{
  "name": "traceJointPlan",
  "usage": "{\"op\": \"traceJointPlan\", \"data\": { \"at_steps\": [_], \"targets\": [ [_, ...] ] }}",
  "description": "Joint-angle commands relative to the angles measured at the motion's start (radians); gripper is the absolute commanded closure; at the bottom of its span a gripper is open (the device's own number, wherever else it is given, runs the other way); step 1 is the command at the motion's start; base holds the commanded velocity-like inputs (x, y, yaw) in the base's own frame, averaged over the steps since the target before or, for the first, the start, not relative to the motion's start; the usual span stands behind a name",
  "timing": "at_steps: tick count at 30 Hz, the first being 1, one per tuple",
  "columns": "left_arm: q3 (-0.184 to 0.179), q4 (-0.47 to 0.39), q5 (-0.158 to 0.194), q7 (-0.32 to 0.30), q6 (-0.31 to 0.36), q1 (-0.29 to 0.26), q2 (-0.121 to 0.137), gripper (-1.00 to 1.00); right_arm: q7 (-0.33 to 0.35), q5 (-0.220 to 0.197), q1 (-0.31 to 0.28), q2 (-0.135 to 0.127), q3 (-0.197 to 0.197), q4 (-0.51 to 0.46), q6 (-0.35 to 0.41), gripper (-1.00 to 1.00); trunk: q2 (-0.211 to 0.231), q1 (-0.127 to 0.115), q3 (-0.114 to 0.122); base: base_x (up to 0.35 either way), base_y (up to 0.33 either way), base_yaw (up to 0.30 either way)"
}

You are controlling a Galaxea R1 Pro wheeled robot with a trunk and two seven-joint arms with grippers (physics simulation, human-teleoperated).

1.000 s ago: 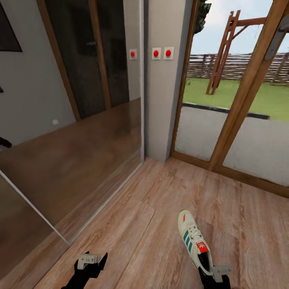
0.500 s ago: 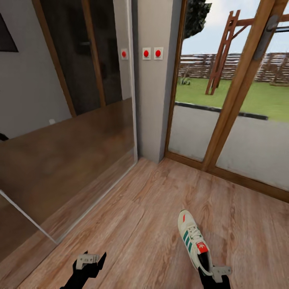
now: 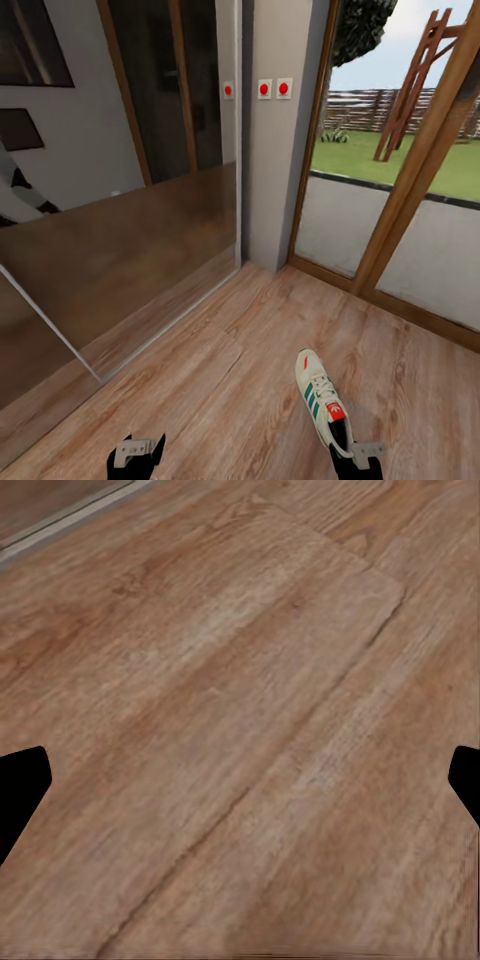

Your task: Pick up the two gym shoes and the two sandals from the corridor floor and place them onto the hallstand (shoe rack) in the corridor, making sure they are on the rack and not on the floor. Arrange them so the two gym shoes are next to each other and the two sandals are next to each other.

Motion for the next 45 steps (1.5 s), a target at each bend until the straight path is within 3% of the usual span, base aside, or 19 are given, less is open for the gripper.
{"op": "traceJointPlan", "data": {
  "at_steps": [1,16,29,36,45],
  "targets": [
    [0.004,0.001,0.004,-0.009,-0.001,0.000,-0.001,-1.00,0.009,0.004,0.000,0.000,-0.009,0.001,-0.003,1.00,0.000,0.000,-0.001,0.000,-0.270,0.277],
    [0.005,0.017,0.010,-0.007,-0.003,0.000,-0.001,-1.00,0.009,0.003,0.000,0.000,-0.009,0.001,-0.003,1.00,0.000,0.000,-0.001,-0.007,-0.270,0.205],
    [0.006,0.017,0.010,-0.007,-0.003,0.000,0.001,-1.00,0.009,0.003,0.000,0.000,-0.009,0.001,-0.003,1.00,0.000,0.000,-0.001,-0.182,-0.212,0.172],
    [0.029,0.017,0.015,-0.008,-0.004,0.000,0.001,-1.00,0.009,0.002,0.001,0.000,-0.009,0.001,-0.003,1.00,0.000,0.000,-0.001,-0.013,-0.039,0.277],
    [0.032,0.017,0.015,-0.009,-0.004,0.000,0.001,-1.00,0.009,0.003,0.001,0.000,-0.009,0.001,-0.003,1.00,0.000,0.000,-0.001,-0.001,-0.002,0.278]
  ]
}}
